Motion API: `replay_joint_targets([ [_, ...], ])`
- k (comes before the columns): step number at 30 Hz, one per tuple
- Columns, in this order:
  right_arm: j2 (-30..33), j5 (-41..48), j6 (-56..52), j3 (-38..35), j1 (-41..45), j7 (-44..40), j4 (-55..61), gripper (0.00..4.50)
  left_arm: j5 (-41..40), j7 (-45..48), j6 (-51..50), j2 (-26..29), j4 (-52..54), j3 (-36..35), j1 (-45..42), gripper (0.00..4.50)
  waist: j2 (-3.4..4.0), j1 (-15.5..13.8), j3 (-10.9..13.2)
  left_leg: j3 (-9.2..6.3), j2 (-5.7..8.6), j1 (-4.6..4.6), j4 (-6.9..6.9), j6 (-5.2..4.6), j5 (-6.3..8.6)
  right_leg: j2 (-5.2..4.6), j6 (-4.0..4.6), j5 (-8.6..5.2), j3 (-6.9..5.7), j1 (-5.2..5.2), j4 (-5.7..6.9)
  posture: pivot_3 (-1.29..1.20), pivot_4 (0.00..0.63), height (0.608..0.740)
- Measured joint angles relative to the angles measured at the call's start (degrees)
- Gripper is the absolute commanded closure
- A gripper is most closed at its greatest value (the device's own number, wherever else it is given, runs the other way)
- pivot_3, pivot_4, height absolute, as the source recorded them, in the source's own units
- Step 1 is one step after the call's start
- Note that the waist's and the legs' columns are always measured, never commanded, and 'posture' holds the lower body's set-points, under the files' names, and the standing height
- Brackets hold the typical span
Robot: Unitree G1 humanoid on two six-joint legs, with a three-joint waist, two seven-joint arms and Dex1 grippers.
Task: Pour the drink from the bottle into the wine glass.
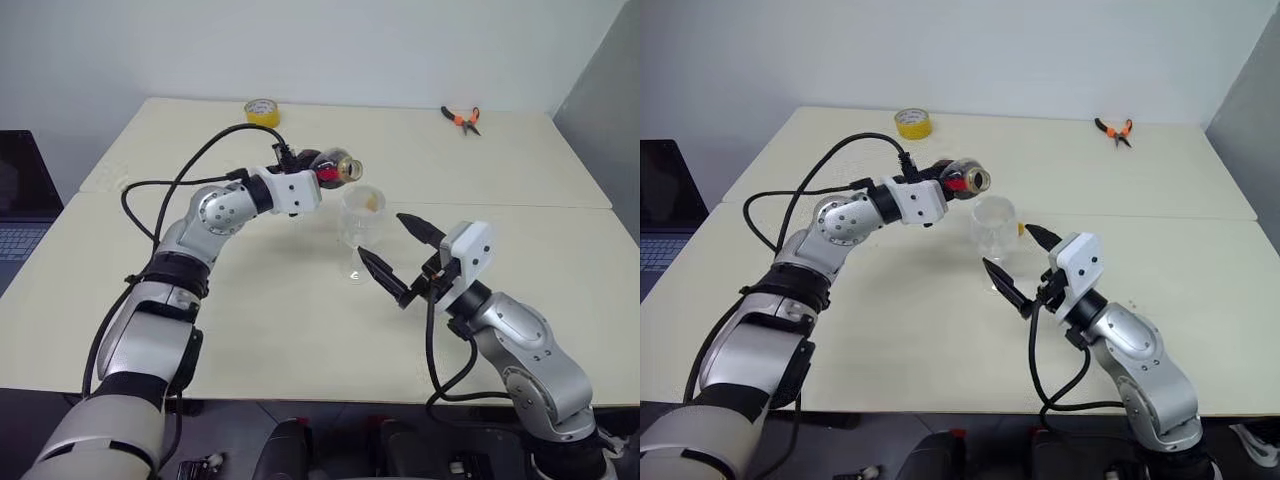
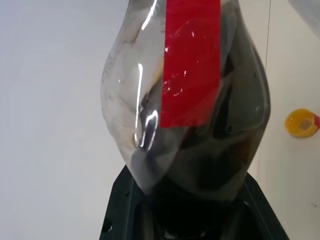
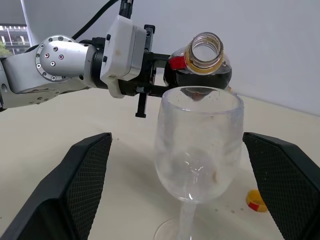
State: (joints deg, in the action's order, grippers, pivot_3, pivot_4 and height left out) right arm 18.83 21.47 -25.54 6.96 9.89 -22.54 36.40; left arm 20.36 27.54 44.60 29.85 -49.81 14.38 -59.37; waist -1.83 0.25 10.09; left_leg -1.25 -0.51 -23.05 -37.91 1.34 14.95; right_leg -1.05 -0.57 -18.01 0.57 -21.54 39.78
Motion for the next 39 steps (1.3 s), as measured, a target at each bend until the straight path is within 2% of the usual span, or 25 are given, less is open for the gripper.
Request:
replay_joint_targets([
  [18,-1.1,0.0,0.0,0.9,0.7,-0.1,-0.2,0.0,11.5,-11.5,8.5,2.7,-6.5,3.9,-6.4,3.76,0.0,0.0,0.0,0.03,0.0,-0.06,-0.01,0.0,0.0,0.0,0.0,0.0,0.0,-0.12,0.07,0.0,0.15,0.74],
  [39,-1.1,0.0,0.0,1.0,0.7,-0.1,-0.2,0.0,20.9,-24.5,11.5,5.0,-9.3,7.9,-9.8,3.76,0.0,0.0,0.0,0.06,0.0,-0.24,-0.05,0.01,-0.01,0.0,0.0,0.0,0.02,-0.34,0.16,0.0,0.15,0.74],
])
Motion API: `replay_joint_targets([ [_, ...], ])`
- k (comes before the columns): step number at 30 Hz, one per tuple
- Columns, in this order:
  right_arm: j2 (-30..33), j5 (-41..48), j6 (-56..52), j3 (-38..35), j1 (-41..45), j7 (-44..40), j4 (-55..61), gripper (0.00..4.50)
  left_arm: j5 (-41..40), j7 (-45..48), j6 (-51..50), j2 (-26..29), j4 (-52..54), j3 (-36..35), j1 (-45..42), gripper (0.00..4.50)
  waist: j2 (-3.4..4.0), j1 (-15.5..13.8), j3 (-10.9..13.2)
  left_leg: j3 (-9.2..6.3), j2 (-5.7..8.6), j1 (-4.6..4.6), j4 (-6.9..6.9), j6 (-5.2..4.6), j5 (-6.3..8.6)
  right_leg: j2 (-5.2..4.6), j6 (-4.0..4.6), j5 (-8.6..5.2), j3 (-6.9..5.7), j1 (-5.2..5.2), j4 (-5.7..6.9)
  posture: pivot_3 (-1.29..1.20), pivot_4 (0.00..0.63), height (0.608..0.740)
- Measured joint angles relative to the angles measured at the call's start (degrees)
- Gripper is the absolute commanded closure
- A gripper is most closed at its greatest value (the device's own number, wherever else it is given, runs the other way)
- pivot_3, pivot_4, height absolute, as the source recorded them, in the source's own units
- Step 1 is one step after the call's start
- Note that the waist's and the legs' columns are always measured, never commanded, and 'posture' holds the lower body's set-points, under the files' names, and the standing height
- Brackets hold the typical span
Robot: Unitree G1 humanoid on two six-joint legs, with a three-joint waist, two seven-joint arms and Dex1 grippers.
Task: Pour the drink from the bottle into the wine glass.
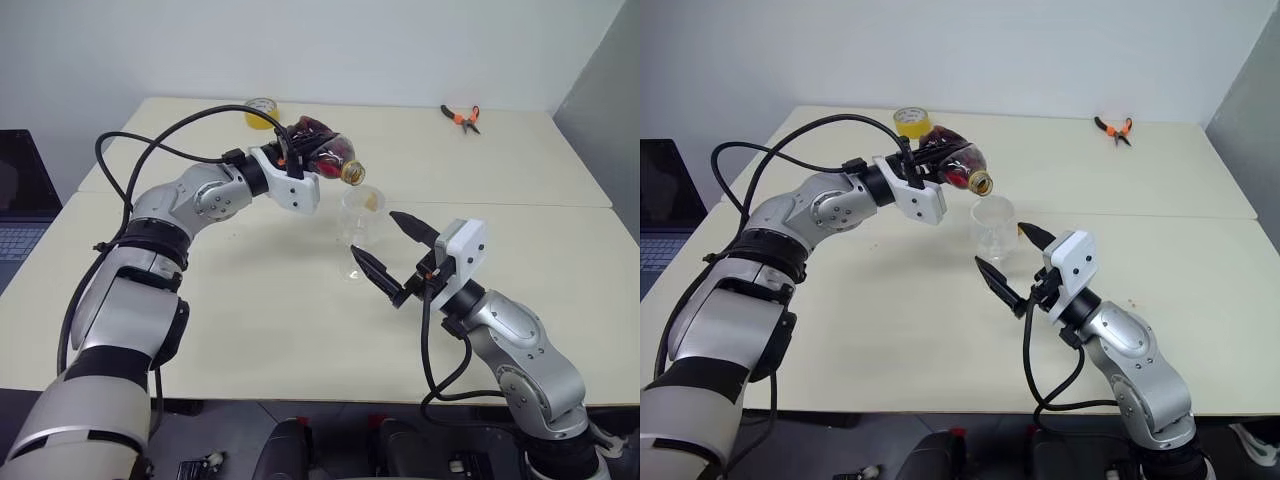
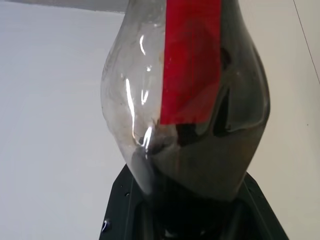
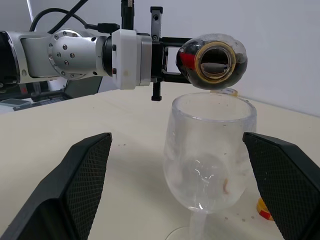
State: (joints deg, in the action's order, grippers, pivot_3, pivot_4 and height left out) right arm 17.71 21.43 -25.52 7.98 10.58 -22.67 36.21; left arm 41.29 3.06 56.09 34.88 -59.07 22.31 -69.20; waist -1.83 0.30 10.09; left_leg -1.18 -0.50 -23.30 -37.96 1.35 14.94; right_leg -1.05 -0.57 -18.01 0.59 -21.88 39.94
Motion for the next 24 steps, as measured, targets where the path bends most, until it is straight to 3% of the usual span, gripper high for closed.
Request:
replay_joint_targets([
  [24,-0.1,0.0,1.0,0.1,-0.1,-0.9,-0.4,0.0,4.6,-8.2,1.7,1.3,-2.3,3.4,-3.2,3.81,0.0,0.0,0.0,0.05,0.0,-0.28,-0.09,0.18,-0.12,-0.01,0.01,0.01,0.01,-0.33,0.12,0.0,0.15,0.74],
])
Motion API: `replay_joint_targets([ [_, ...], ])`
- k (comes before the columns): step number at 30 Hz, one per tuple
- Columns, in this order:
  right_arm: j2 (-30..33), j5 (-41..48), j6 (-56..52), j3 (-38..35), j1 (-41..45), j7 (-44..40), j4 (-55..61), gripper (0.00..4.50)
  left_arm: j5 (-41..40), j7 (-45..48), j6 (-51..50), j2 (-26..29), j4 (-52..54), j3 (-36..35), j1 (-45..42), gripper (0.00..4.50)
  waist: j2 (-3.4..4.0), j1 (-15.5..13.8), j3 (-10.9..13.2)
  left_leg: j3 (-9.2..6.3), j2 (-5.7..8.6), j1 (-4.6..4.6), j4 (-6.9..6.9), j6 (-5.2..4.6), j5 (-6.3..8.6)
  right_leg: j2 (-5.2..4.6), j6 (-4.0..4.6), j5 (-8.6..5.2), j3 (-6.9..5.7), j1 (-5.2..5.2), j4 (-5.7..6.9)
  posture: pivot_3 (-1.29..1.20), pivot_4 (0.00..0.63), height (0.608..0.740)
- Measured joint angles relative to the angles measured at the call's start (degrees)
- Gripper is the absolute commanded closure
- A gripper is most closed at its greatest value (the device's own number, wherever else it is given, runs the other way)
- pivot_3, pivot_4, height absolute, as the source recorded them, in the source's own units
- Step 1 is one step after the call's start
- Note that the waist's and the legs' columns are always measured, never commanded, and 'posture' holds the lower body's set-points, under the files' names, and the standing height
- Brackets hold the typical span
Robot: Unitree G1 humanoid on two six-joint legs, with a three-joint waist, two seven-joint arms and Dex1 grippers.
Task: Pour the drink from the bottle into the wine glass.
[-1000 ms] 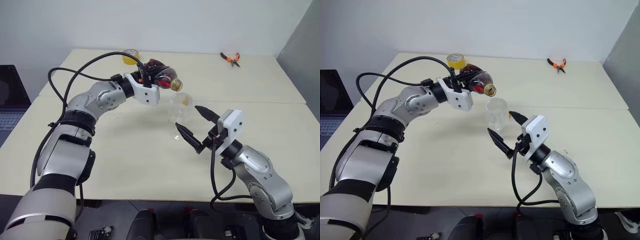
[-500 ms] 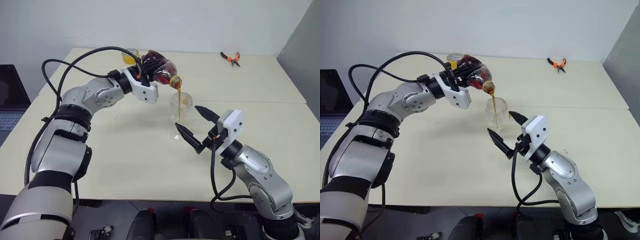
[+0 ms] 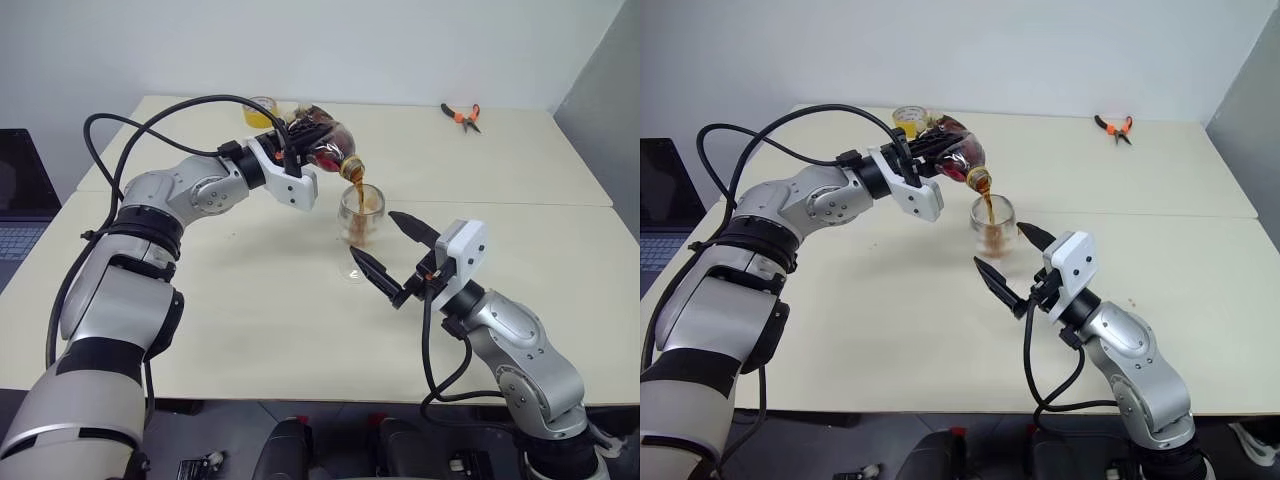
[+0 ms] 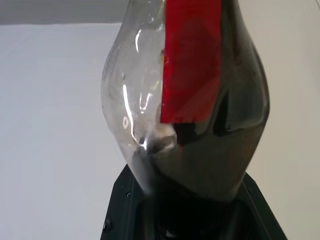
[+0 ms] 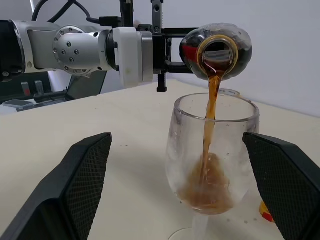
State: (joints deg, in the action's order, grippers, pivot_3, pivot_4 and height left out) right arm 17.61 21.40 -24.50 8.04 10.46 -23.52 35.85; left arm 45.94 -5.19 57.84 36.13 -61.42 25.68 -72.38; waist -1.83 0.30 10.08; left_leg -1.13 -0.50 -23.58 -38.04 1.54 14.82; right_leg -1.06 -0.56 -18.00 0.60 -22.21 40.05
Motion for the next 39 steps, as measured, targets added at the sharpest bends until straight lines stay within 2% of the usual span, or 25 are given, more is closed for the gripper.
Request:
replay_joint_targets([
  [39,0.0,0.1,0.0,0.0,-0.5,-0.2,0.0,0.0,0.1,-0.4,-0.1,0.1,-1.1,0.6,-0.3,3.82,0.0,0.0,0.0,0.0,0.01,-0.03,-0.04,0.05,-0.03,0.0,0.0,0.0,-0.01,-0.03,0.05,0.0,0.15,0.74],
])
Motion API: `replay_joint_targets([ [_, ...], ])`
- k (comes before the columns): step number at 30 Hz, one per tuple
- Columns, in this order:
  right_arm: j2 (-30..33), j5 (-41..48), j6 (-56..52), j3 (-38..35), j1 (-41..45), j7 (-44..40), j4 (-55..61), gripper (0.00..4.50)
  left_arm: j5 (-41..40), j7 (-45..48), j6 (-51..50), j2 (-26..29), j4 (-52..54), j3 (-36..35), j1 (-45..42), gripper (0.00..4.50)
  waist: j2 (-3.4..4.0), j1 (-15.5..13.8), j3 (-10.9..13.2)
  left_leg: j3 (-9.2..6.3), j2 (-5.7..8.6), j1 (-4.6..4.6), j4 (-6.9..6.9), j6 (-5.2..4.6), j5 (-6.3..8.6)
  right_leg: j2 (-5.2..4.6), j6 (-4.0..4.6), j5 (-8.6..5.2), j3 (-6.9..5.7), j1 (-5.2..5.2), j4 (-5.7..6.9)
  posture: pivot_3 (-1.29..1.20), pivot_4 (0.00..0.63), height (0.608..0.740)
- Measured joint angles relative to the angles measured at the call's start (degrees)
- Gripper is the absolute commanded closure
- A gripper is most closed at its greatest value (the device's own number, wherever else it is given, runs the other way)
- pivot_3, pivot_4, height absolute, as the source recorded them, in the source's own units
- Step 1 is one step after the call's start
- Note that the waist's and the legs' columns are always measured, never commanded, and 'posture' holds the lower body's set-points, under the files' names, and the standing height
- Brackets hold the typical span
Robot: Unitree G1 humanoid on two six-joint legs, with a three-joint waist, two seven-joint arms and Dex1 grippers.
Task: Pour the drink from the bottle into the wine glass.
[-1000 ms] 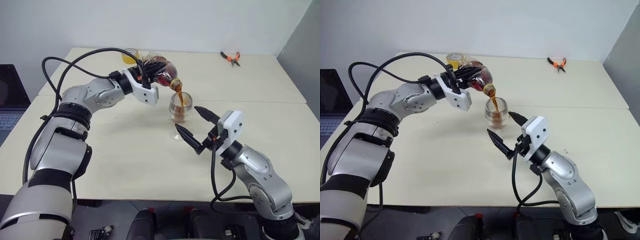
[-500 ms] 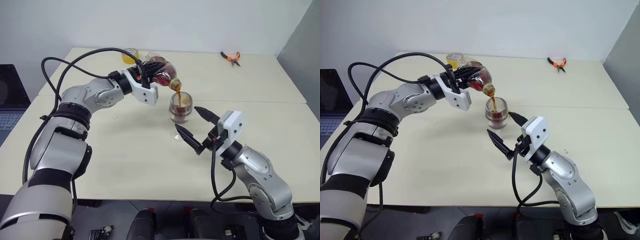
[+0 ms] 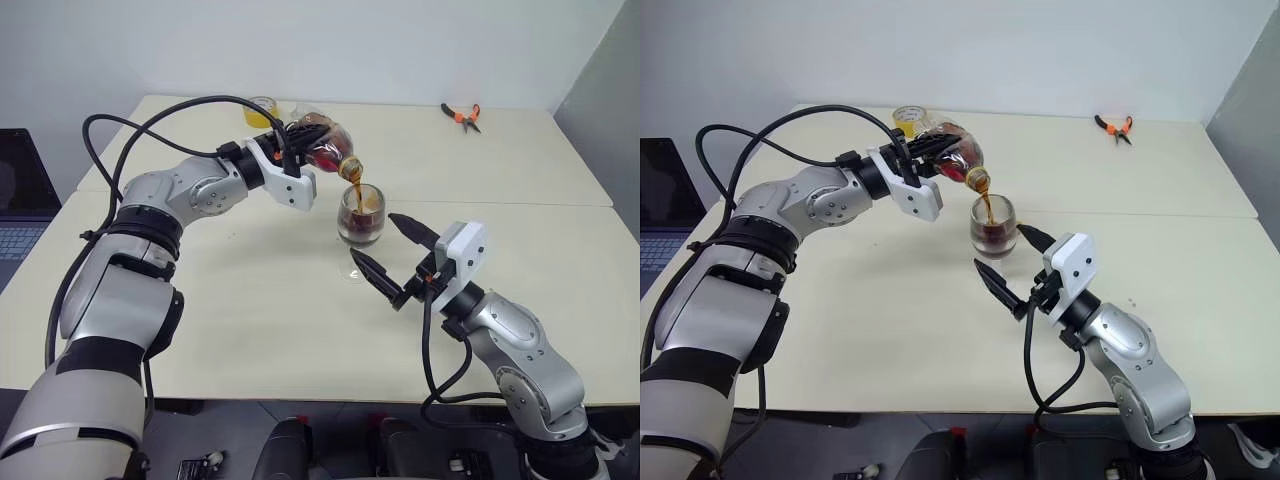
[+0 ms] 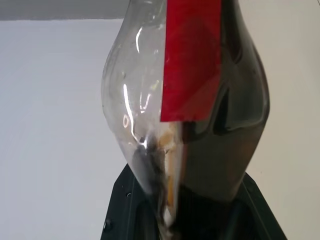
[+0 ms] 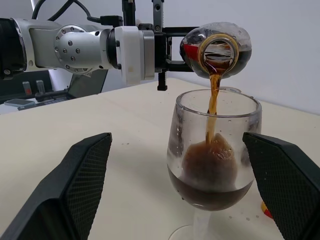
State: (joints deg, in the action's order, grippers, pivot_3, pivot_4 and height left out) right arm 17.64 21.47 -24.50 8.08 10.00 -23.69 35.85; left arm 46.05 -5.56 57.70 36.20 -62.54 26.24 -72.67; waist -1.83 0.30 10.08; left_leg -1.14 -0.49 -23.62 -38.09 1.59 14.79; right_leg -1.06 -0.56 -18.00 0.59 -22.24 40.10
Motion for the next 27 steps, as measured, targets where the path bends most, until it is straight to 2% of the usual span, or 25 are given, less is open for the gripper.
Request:
replay_joint_targets([
  [11,0.0,0.0,0.0,0.0,-0.1,0.0,0.0,0.0,-4.0,4.1,-0.3,-0.7,-0.9,-0.6,0.0,3.82,0.0,0.0,0.0,0.0,0.0,-0.01,-0.02,0.0,0.0,0.0,0.0,0.0,-0.01,-0.01,0.01,0.0,0.15,0.74],
  [27,0.1,0.0,0.0,0.1,-0.1,-1.2,0.0,0.0,-21.4,20.2,-4.0,-4.7,4.4,-7.5,5.6,3.82,0.0,0.2,0.0,-0.02,0.0,-0.06,-0.11,0.01,-0.01,-0.01,0.0,0.0,0.01,-0.04,0.11,0.0,0.15,0.74],
])
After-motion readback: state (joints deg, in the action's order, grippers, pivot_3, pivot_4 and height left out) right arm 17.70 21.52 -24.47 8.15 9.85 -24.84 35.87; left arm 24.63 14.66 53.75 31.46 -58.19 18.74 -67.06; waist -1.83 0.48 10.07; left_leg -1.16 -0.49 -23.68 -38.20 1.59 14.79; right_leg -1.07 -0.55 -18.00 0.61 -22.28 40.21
